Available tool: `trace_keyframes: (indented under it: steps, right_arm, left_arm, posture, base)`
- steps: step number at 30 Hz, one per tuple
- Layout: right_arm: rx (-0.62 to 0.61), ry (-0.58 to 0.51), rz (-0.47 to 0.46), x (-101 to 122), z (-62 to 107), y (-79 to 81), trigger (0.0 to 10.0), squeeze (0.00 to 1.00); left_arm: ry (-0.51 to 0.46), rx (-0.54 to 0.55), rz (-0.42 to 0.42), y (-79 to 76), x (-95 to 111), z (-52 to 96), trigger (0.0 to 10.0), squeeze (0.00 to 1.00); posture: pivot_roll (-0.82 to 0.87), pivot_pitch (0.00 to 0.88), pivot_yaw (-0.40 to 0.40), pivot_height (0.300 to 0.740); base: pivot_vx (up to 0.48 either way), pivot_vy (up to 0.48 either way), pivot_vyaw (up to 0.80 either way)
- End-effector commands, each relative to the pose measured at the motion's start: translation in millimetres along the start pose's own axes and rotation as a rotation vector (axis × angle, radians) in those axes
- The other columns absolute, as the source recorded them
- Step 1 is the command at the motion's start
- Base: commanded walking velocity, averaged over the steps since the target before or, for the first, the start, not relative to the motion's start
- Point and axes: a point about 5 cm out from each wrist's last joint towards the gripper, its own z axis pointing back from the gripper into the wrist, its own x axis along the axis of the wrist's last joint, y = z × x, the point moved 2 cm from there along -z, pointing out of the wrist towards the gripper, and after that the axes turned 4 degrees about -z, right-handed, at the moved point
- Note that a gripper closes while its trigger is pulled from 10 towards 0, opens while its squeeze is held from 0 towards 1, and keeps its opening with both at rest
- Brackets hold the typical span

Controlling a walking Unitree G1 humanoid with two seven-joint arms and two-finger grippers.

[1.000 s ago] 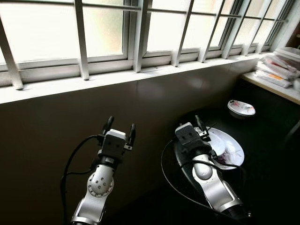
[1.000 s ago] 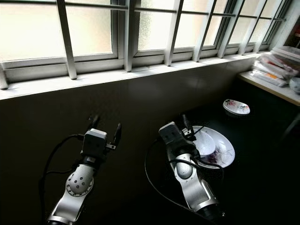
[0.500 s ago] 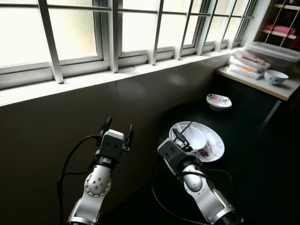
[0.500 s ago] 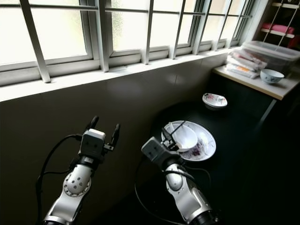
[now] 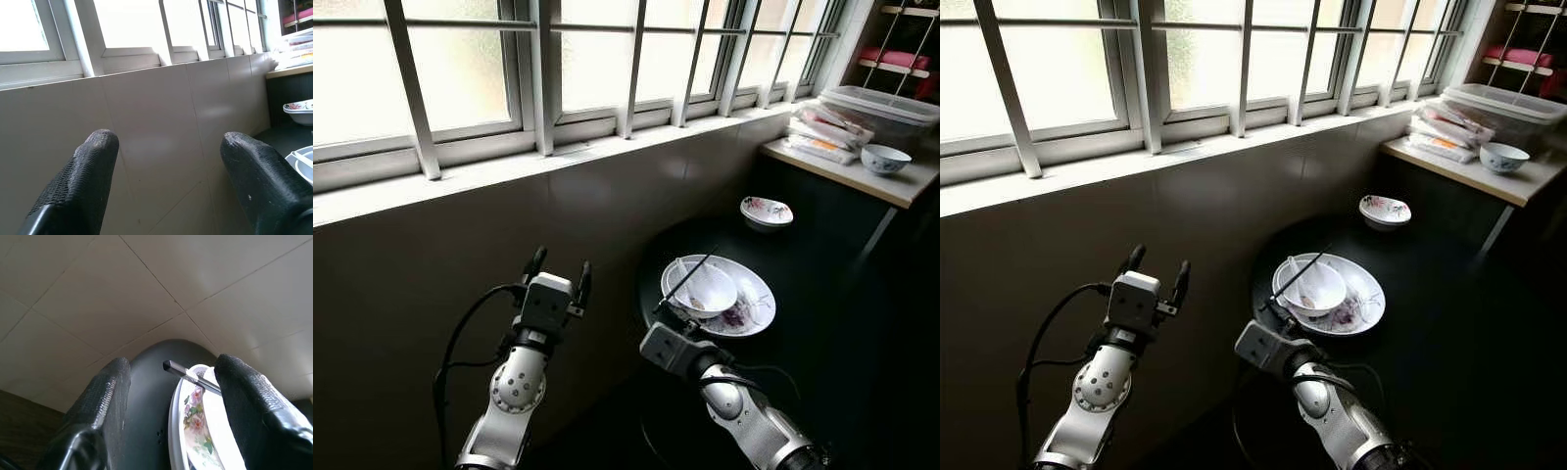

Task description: Kitchen organization

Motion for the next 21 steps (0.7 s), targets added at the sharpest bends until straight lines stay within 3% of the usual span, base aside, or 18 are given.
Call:
trace_keyframes:
  steps: [1, 21]
  right_arm:
    - [0.011, -0.032, 0.016, 3, -2.5, -3.6, 10.0, 0.00]
    - [0.065, -0.045, 0.186, -15, -19.2, -16.4, 10.0, 0.00]
  left_arm:
    - [-0.006, -0.010, 0.004, -2.5, 2, -2.6, 10.0, 0.00]
    - [-0.014, -0.004, -0.009, 0.3, 3, -5.2, 10.0, 0.00]
  posture:
    - [0.09, 0.000, -0.075, 0.740]
    - [0.12, 0.000, -0.080, 0.740]
  base:
    - [0.000, 0.000, 0.00]
    - [0.000, 0.000, 0.00]
